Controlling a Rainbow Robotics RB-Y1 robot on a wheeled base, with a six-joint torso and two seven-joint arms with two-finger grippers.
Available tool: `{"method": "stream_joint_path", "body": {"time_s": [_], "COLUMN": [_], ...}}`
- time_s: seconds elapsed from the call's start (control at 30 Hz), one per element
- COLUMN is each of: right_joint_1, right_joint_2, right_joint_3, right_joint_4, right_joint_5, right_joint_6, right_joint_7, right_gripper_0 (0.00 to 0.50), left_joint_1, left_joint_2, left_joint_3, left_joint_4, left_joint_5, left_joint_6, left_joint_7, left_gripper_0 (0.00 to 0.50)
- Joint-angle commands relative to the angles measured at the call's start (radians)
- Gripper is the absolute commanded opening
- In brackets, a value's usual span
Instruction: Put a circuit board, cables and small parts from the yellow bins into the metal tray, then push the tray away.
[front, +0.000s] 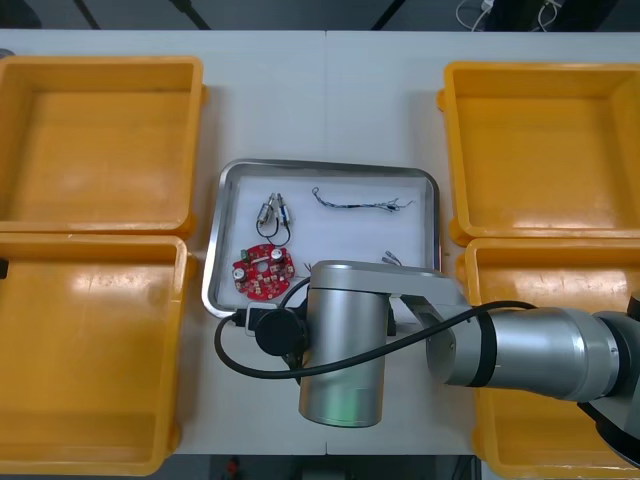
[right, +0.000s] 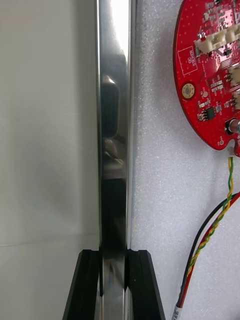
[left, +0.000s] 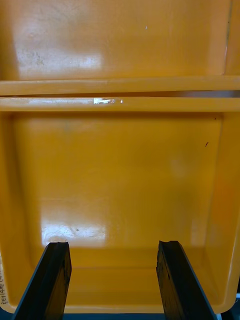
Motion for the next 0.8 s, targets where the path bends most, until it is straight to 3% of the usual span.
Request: {"method": "stream_joint_path", "body": {"time_s": [0.03, 0.43, 0.8], "right_joint_1": [-0.064, -0.119, -0.203], "right_joint_2": [-0.033, -0.072, -0.072], "right_joint_3": [0.017, 0.017, 0.017], "right_joint_4": [-0.019, 0.036, 0.240], "right_joint_5": [0.033, 0.075, 0.075], "right_joint_6": [-0.030, -0.099, -0.301], "right_joint_7": [0.121, 0.168, 0.170], "right_gripper_0": [0.000, 0.000, 0.000], "left_joint_1": [0.016, 0.016, 0.016], "left_joint_2": [-0.008, -0.008, -0.008], "left_joint_3": [-0.008, -0.008, -0.008], "left_joint_4": [-0.024, -0.024, -0.024], "left_joint_5": [0.008, 0.008, 0.008], "left_joint_6": [-0.011, -0.011, -0.011], "left_joint_7": [-0.049, -0.049, -0.049], "left_gripper_0": [0.500, 0.500, 0.500]}}
